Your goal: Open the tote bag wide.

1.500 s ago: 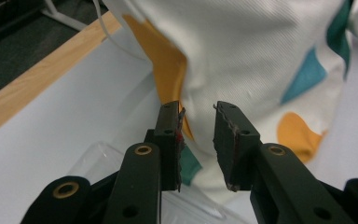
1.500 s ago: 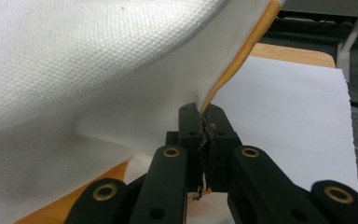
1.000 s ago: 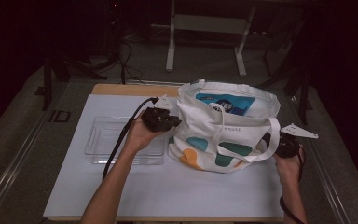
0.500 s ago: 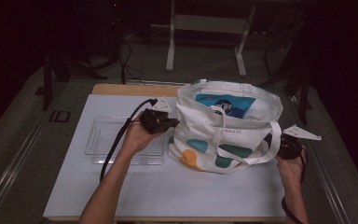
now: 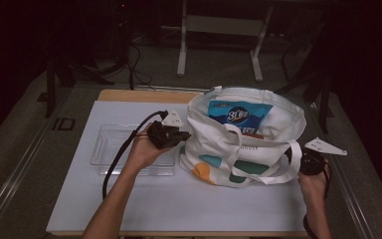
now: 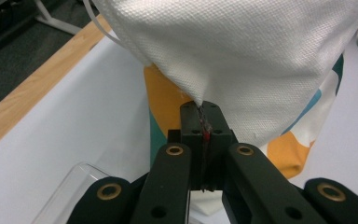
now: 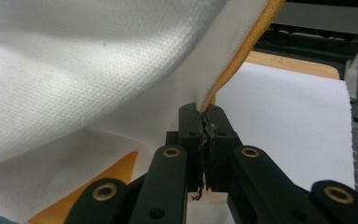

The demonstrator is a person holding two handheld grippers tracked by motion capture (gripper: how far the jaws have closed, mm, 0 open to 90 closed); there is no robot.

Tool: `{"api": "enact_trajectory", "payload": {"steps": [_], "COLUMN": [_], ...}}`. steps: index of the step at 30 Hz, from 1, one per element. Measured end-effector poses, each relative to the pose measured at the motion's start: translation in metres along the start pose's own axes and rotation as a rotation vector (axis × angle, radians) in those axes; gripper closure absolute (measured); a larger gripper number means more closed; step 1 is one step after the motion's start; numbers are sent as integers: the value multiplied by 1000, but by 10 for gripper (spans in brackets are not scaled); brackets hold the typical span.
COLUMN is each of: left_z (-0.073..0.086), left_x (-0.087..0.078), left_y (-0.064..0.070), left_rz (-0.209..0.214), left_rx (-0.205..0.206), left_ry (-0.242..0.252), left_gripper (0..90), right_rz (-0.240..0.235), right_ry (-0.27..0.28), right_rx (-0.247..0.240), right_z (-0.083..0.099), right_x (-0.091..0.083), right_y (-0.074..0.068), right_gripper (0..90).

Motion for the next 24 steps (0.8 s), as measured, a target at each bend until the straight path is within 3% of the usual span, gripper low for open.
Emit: {"api": "enact_trajectory", "payload": {"steps": [12, 24], "left_z": [8, 25], "left_x": [3, 17], "left_y": [9, 14], "left_rz": [-9, -28], "left_rx": [20, 37], "left_ry": [-33, -99], "left_gripper": [900, 900], "right_rz": [-7, -21], "right_ry": [-26, -59], "right_rx": [-22, -41], "right_z": [9, 15], "right_x": [0, 5], "right_y": [-5, -12], "right_gripper": [875, 876]}}
Point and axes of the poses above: each handheld gripper's, and its own axes: x roughly forward along the jaws, z roughly out of its underside, y roughly to its right, the point moved 4 cm from there along x, roughly forward along the jaws, and after that the axes turned 3 degrees about -x, right-handed, at the moved point
